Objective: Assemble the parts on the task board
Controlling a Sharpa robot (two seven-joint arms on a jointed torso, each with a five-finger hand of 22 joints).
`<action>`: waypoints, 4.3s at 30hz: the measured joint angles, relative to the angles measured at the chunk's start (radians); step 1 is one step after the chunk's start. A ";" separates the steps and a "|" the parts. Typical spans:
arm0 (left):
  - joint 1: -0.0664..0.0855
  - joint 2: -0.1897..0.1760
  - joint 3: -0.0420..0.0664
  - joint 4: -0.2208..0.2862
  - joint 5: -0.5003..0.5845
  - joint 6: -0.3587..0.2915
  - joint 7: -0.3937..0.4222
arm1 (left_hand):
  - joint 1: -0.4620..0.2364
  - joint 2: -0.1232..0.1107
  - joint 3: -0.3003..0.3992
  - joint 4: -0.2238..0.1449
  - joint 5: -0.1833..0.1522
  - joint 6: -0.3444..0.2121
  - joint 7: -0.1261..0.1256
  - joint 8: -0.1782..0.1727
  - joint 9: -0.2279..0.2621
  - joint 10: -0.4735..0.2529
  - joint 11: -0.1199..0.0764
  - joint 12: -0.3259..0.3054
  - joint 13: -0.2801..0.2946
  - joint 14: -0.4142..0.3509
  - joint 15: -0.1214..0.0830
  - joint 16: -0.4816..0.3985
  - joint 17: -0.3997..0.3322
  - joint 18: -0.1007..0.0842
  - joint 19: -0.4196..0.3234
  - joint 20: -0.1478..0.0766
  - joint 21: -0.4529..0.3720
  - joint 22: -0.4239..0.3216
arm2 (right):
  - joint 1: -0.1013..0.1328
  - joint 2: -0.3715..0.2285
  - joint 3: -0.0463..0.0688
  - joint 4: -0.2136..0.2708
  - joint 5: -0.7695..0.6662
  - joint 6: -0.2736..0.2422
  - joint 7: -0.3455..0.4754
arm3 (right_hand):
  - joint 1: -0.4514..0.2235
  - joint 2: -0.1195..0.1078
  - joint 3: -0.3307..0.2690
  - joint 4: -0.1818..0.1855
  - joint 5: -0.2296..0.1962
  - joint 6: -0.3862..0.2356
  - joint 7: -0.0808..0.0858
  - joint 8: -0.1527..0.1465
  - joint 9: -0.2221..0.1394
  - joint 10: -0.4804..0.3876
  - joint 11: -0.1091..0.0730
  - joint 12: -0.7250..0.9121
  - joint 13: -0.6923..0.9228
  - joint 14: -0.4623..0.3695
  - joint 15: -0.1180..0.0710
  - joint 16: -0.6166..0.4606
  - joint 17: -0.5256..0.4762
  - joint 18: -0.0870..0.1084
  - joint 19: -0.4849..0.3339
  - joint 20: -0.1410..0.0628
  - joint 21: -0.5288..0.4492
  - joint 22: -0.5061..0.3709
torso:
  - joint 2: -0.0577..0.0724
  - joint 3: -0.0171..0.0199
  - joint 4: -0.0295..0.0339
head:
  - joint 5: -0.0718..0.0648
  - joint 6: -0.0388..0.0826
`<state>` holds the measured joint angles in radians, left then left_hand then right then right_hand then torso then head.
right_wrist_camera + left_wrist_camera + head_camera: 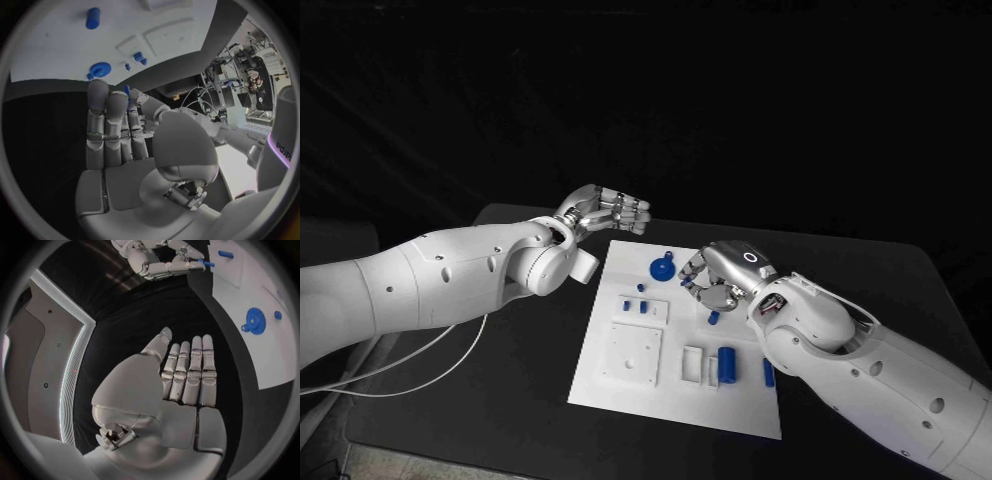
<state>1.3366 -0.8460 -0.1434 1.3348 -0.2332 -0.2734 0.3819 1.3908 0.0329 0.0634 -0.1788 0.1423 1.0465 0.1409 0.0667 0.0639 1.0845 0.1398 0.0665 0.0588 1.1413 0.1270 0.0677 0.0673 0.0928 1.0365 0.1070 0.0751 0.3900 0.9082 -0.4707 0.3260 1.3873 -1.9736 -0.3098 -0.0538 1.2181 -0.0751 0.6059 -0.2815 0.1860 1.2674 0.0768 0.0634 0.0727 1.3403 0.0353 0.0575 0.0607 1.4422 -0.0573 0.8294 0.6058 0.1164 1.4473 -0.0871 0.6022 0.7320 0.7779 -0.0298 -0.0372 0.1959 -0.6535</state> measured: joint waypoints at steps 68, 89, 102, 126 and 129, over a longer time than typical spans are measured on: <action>0.000 0.072 -0.001 -0.018 0.023 -0.093 0.028 | 0.000 0.000 -0.002 0.011 0.000 0.000 0.000 0.000 0.000 0.000 0.000 0.000 0.000 0.000 0.000 0.000 0.000 0.000 0.000 0.000 0.000 -0.021 | -0.056 0.154 -0.172 -0.139 -0.183 0.035 -0.024 | 0.000 0.000 0.018 0.001 -0.008 -0.003 0.002 -0.002 0.001 0.000 0.000 -0.001 0.001 0.001 -0.005 0.004 -0.004 0.001 0.012 -0.002 -0.043 0.048 | -0.001 -0.0013 0.0006 | 0.115 -0.052; 0.000 0.073 -0.001 -0.017 0.024 -0.089 0.024 | 0.000 0.000 -0.002 0.011 0.000 0.000 0.000 0.000 0.000 0.000 0.000 0.000 0.000 0.000 0.000 0.000 0.000 0.000 0.000 0.000 0.000 -0.031 | -0.053 0.169 -0.179 -0.154 -0.185 0.067 -0.024 | -0.002 -0.002 0.018 0.001 -0.008 -0.005 0.001 -0.004 0.002 -0.002 -0.002 -0.002 0.001 0.000 -0.007 0.004 -0.009 0.002 0.012 -0.002 -0.060 0.065 | -0.002 -0.0019 0.0007 | 0.115 -0.058; 0.000 0.076 -0.001 -0.017 0.024 -0.083 0.019 | 0.000 0.000 -0.002 0.011 0.000 0.000 0.000 0.000 0.000 0.000 0.000 0.000 0.000 0.000 0.000 0.000 0.000 0.000 0.000 0.000 0.000 -0.033 | -0.047 0.183 -0.193 -0.170 -0.189 0.064 -0.030 | 0.000 0.000 0.016 0.003 0.002 -0.009 0.003 -0.005 0.001 -0.004 -0.004 -0.005 0.000 0.000 -0.007 0.004 -0.011 0.002 0.012 -0.001 -0.072 0.071 | -0.002 -0.0018 0.0006 | 0.118 -0.062; 0.001 0.068 -0.001 -0.032 0.024 -0.073 0.010 | 0.000 0.000 -0.005 0.014 0.000 0.000 0.000 0.000 0.000 -0.004 0.004 0.000 0.000 -0.011 0.003 0.000 -0.001 0.000 0.000 0.000 0.000 -0.041 | -0.055 0.053 -0.169 -0.050 -0.078 0.030 -0.012 | 0.069 -0.079 -0.373 0.135 0.093 -0.238 0.016 -0.003 -0.011 -0.328 0.078 0.003 -0.002 -0.033 0.055 -0.007 -0.062 0.055 0.018 0.064 -0.194 0.009 | -0.006 0.0030 -0.0038 | 0.094 -0.051; 0.001 0.067 -0.001 -0.038 0.024 -0.073 0.010 | 0.000 0.000 -0.005 0.014 0.000 0.000 0.000 0.000 0.000 -0.004 0.004 0.000 0.000 -0.011 0.003 0.000 -0.001 0.000 0.000 0.000 0.000 -0.041 | -0.054 0.026 -0.147 -0.023 -0.062 0.017 -0.012 | 0.058 -0.066 -0.365 0.112 0.093 -0.231 0.022 -0.003 -0.011 -0.301 0.071 0.003 -0.002 -0.029 0.051 -0.007 -0.064 0.055 0.018 0.064 -0.194 0.011 | -0.007 0.0050 -0.0058 | 0.086 -0.046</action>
<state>1.3371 -0.7789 -0.1448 1.2970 -0.2090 -0.3460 0.3920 1.3908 0.0329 0.0582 -0.1652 0.1423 1.0465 0.1409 0.0666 0.0639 1.0810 0.1433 0.0665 0.0588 1.1307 0.1305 0.0677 0.0665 0.0929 1.0363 0.1070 0.0750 0.3492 0.8538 -0.4448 0.1790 1.3645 -2.0354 -0.2926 -0.0659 1.2761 -0.1412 0.2407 -0.1699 0.2789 1.0360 0.0992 0.0608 0.0621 1.0390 0.1059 0.0604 0.0585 1.4130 -0.0065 0.8227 0.5421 0.1711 1.4648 -0.0228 0.4086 0.7428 0.7708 -0.0248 -0.0430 0.2816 -0.6997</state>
